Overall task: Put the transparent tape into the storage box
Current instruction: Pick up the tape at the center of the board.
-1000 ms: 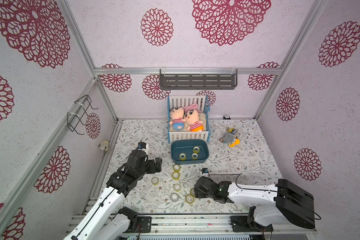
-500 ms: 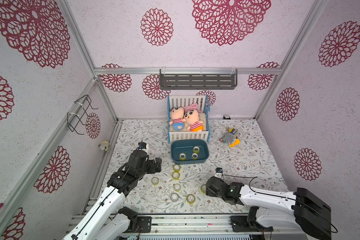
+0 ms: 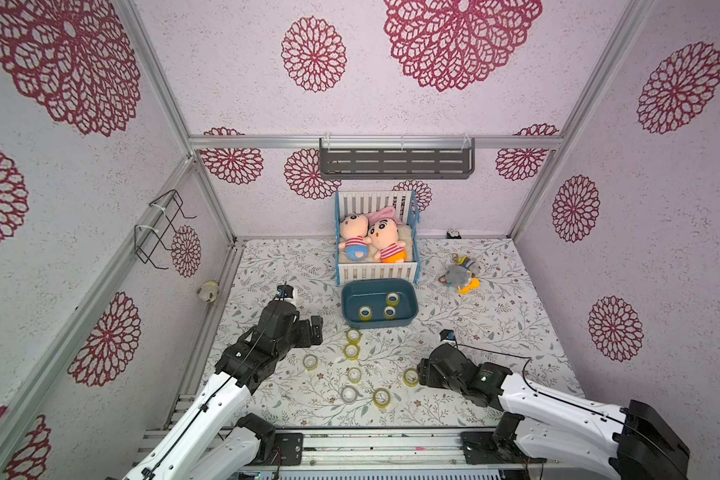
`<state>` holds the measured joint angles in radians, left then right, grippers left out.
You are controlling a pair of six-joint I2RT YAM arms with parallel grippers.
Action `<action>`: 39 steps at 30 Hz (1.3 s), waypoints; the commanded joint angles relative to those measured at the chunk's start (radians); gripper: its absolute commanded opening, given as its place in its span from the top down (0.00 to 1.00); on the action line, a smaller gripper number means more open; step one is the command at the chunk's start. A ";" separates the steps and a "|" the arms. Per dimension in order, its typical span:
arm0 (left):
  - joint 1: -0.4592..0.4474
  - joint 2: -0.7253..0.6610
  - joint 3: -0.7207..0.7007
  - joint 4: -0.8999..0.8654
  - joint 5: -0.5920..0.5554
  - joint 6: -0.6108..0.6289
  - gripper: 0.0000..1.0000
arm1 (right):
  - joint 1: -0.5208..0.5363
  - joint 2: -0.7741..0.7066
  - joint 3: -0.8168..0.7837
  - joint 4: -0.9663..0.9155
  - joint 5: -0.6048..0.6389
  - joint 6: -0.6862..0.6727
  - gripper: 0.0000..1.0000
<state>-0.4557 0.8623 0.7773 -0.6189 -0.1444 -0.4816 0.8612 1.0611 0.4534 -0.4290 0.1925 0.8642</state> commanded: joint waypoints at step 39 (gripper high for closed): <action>-0.046 -0.054 0.027 -0.027 -0.074 0.004 0.03 | 0.079 -0.115 0.058 -0.163 0.156 0.053 1.00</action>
<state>-0.4889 0.8162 0.7773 -0.6273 -0.2012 -0.4820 0.9421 0.9882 0.4973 -0.5606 0.3016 0.9268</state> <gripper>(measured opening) 0.973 0.118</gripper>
